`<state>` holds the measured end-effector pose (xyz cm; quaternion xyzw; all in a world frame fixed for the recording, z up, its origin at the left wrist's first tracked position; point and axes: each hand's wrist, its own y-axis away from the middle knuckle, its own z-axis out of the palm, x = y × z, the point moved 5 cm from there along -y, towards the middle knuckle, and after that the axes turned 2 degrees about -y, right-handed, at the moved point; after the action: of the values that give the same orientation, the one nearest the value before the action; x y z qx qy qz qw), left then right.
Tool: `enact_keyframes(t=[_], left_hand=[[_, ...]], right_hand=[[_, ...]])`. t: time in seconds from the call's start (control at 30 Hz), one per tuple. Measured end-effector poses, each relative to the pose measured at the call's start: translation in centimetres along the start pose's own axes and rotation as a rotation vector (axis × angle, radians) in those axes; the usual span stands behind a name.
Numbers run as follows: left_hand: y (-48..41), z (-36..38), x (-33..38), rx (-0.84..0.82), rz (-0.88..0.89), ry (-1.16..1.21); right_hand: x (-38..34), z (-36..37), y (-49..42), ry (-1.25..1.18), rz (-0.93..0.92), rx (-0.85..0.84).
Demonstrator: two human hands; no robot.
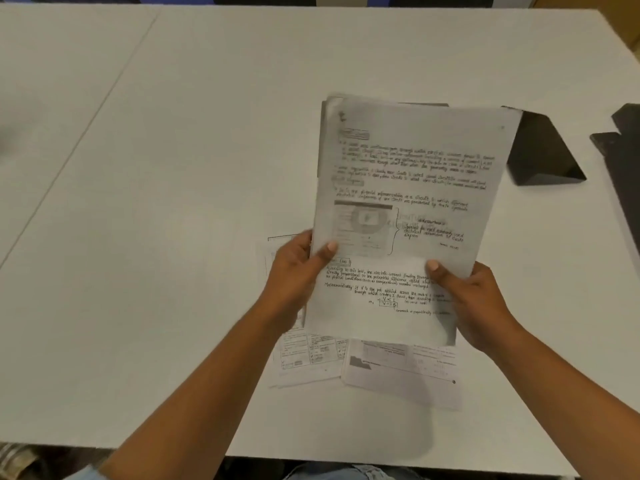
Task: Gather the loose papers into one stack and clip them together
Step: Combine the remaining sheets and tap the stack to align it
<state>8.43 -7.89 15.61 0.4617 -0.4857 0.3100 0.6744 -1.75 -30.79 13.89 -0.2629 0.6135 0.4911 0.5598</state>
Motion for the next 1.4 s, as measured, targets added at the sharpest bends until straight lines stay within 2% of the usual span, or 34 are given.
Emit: enact_keyframes(t=[0.13, 0.23, 0.37, 0.5, 0.57, 0.63, 0.73, 0.8, 0.9, 1.0, 1.1, 1.23, 1.4], left_hand=[[2.2, 0.0, -3.4, 0.026, -0.116, -0.075], [3.8, -0.9, -4.6, 0.042, -0.165, -0.042], [5.1, -2.3, -5.7, -0.034, -0.277, 0.060], [5.2, -3.2, -6.0, 0.048, -0.269, 0.029], [5.3, -3.6, -5.9, 0.095, -0.268, 0.041], [5.5, -4.4, -5.9, 0.134, -0.271, 0.053], [6.1, -5.8, -5.9, 0.169, -0.269, 0.058], [6.7, -6.8, -6.2, 0.187, -0.265, 0.057], [7.6, -8.5, -6.9, 0.246, -0.261, 0.053], [8.3, -9.6, -7.7, 0.302, -0.271, 0.045], [8.7, -10.2, -8.3, 0.331, -0.277, 0.056], [8.6, -10.1, -8.5, 0.342, -0.274, 0.067], [8.2, -10.1, -8.6, 0.356, -0.275, 0.066]], right_hand=[[1.6, 0.1, 0.9, -0.032, 0.101, -0.008], [3.2, 0.1, 1.8, -0.037, 0.150, -0.064], [5.0, 0.6, 3.0, -0.034, 0.210, -0.113], [5.8, 1.4, 3.6, -0.050, 0.241, -0.145], [6.2, 1.0, 3.4, -0.048, 0.288, -0.067], [6.8, -0.2, 3.1, 0.063, 0.310, 0.054], [8.7, -3.8, 2.6, 0.467, 0.265, 0.300], [10.3, -6.0, 2.8, 0.729, 0.263, 0.395], [13.0, -8.0, 3.3, 0.952, 0.390, 0.442], [14.5, -7.8, 4.2, 1.069, 0.491, 0.393], [15.1, -7.3, 4.4, 1.022, 0.495, 0.378], [15.4, -7.9, 4.4, 0.827, 0.494, 0.474], [14.5, -8.8, 4.7, 0.785, 0.419, 0.520]])
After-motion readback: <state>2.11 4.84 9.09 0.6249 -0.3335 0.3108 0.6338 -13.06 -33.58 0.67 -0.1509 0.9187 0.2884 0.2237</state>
